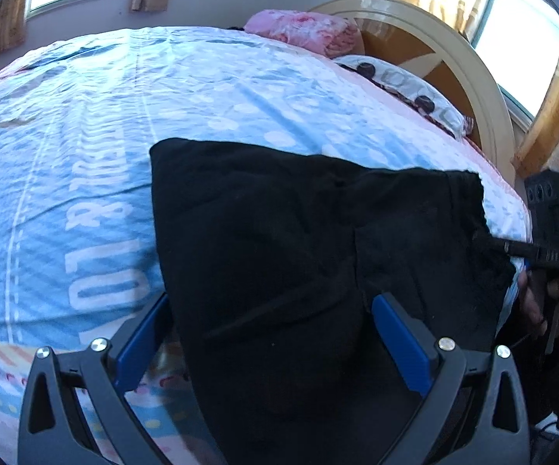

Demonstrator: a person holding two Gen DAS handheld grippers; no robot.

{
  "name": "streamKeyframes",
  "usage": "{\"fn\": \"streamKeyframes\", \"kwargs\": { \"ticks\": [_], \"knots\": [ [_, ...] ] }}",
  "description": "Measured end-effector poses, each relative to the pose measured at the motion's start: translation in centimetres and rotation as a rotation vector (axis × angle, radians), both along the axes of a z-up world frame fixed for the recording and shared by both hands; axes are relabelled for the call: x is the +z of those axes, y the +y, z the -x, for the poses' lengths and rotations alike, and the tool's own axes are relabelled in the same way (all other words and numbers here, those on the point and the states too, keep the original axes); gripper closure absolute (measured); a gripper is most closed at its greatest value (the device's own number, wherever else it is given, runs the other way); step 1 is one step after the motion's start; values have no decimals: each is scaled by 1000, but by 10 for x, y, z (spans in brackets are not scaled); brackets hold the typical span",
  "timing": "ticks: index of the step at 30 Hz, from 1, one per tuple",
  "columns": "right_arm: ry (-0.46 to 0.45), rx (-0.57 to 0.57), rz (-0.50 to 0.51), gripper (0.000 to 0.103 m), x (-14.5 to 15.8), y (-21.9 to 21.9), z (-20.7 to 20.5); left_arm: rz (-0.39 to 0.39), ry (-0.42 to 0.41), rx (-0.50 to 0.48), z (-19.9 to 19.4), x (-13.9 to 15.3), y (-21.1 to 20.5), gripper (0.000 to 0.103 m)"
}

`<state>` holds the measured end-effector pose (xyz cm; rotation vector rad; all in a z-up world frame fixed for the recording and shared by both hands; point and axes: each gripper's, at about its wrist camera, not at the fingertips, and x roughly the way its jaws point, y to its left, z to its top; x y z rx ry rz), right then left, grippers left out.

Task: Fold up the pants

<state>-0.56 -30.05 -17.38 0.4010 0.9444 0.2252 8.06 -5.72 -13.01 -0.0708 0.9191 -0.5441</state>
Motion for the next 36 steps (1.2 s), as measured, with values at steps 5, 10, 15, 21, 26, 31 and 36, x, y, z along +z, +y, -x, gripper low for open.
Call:
{"fn": "streamKeyframes", "kwargs": {
  "ticks": [5,10,15,21,26,31,36],
  "knots": [
    [3,-34,-81,35,-5,-13,-4,-8,1,-12,-3,0,-2,0],
    [-11,12,-71,36,-4,-3,2,-23,-18,-4,2,-1,-5,0],
    [-12,-14,-90,48,-11,-8,-4,-33,-23,-8,0,-1,-7,0],
    [-30,-13,-151,75,-10,-8,-1,30,-35,3,9,7,8,68],
    [-92,-5,-91,82,11,8,7,68,-58,31,17,11,14,80],
    [-158,29,-57,86,47,18,8,69,-141,46,33,35,17,84],
    [-195,91,-29,87,77,38,-13,82,-202,100,40,60,51,85]
  ]
}}
